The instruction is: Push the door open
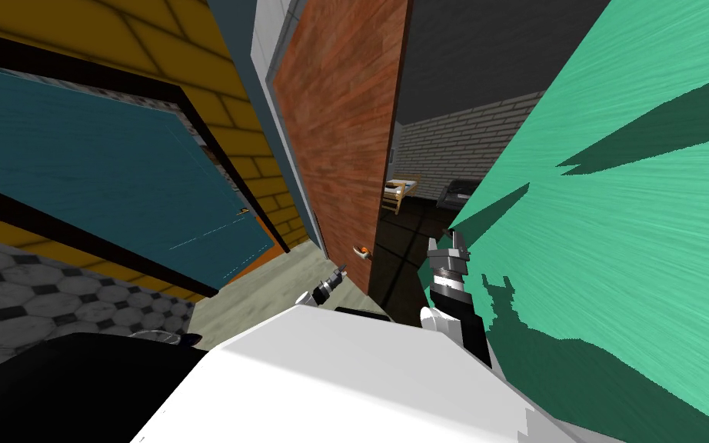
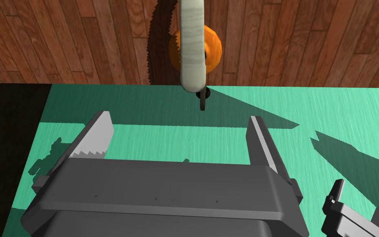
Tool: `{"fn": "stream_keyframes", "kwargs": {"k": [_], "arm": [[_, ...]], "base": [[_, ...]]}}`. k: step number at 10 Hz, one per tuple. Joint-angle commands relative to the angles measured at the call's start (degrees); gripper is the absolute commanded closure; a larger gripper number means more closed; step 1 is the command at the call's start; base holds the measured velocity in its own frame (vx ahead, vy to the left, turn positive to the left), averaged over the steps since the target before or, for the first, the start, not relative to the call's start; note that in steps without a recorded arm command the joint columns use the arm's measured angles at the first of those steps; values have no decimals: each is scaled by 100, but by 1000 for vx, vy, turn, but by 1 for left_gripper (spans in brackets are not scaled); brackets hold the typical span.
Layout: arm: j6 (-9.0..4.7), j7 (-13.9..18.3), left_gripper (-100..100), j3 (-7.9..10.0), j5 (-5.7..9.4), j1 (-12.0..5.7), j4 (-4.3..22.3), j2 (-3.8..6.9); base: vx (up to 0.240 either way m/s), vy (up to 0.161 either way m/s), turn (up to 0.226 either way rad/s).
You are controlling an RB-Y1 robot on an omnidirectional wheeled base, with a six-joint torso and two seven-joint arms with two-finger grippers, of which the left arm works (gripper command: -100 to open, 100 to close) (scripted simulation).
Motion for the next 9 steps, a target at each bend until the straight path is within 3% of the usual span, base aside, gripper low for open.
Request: {"fn": "stream_keyframes", "kwargs": {"k": [1,2,3,5,7,9], "arm": [[0,0,-100,0,0,0,0,0],[-25,17,-100,4,10,-40,17,180],[-57,24,-100,5,9,-66,21,262],[-113,35,-100,8,7,-111,29,316],[-170,47,-100,10,4,-157,38,265],[-232,61,-100,13,2,-206,46,74]], "base": [[34,16,-3],[91,-44,-26],[141,-82,-28],[139,-98,-20],[146,-98,-18],[173,-110,-25]]}}
